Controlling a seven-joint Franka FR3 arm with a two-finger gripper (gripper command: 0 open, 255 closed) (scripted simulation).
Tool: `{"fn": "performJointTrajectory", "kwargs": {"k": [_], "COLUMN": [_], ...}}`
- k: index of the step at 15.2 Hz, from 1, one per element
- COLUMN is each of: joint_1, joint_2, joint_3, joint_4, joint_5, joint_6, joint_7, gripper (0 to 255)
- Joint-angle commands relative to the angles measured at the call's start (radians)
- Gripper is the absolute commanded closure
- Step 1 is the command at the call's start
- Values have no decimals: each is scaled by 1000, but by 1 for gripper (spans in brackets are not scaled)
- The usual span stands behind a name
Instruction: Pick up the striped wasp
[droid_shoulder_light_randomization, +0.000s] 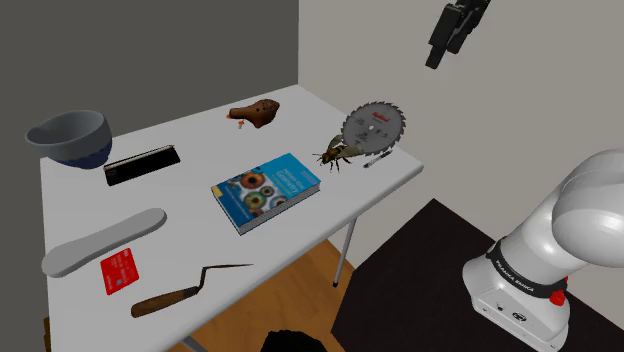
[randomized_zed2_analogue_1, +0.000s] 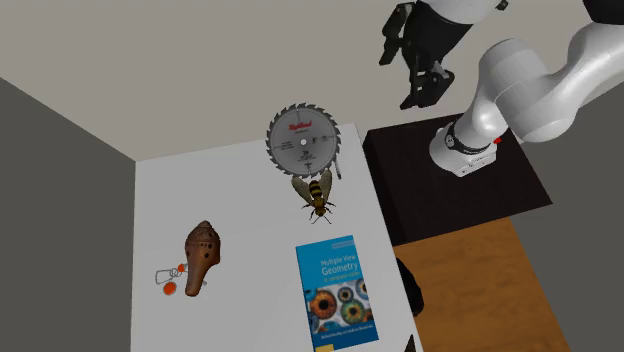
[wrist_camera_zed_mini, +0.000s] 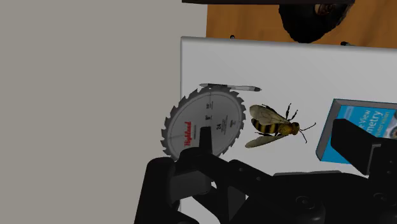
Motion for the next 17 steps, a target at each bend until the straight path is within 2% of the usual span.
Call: {"fn": "performJointTrajectory", "kwargs": {"k": [1, 9, 17], "joint_1": [0, 45, 84], "joint_2": [0, 192, 445], "joint_3": [0, -15, -17], "joint_4": [0, -89, -107], "joint_5": [0, -5, -10], "joint_6": [0, 237, 461], "joint_7": [0, -104, -205], "gripper": [0, 0, 0]}}
